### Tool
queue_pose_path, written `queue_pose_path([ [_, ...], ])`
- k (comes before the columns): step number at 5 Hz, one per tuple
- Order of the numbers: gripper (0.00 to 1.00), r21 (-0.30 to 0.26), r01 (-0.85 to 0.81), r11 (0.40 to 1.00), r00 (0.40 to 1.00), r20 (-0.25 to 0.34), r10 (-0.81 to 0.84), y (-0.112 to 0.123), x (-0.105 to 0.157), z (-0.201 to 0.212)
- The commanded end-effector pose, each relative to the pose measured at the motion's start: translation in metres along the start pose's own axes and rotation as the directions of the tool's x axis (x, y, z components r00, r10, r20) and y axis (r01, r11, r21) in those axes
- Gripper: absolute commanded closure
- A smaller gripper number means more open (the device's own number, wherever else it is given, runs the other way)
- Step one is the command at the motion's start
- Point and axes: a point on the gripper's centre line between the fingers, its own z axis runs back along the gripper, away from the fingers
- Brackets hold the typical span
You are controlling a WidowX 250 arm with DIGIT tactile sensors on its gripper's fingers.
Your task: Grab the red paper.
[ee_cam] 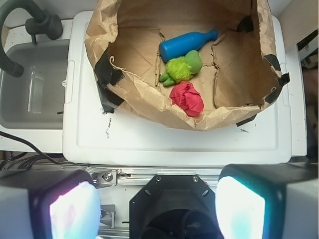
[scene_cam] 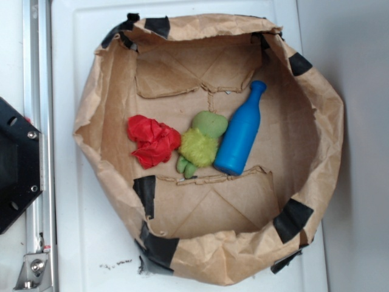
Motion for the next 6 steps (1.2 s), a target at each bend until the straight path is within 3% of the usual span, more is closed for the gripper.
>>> queue_pose_path([
  [1,0.00,0.000,0.000,1.000,1.000,0.000,0.000,0.000,0.000,0.000],
  [2,0.00,0.028,-0.044,0.999,0.999,0.016,0.043,0.008,0.037,-0.007],
  [3,0.00,0.017,-0.108,0.994,0.994,0.036,0.107,0.027,0.086,-0.017],
  [4,0.00,0.017,-0.124,0.992,0.991,0.047,0.123,0.046,0.116,-0.036],
  [5,0.00,0.006,-0.154,0.988,0.986,0.065,0.153,0.055,0.116,-0.066],
  [6,0.00,-0.032,-0.145,0.989,0.989,0.023,0.146,0.052,0.096,-0.087],
])
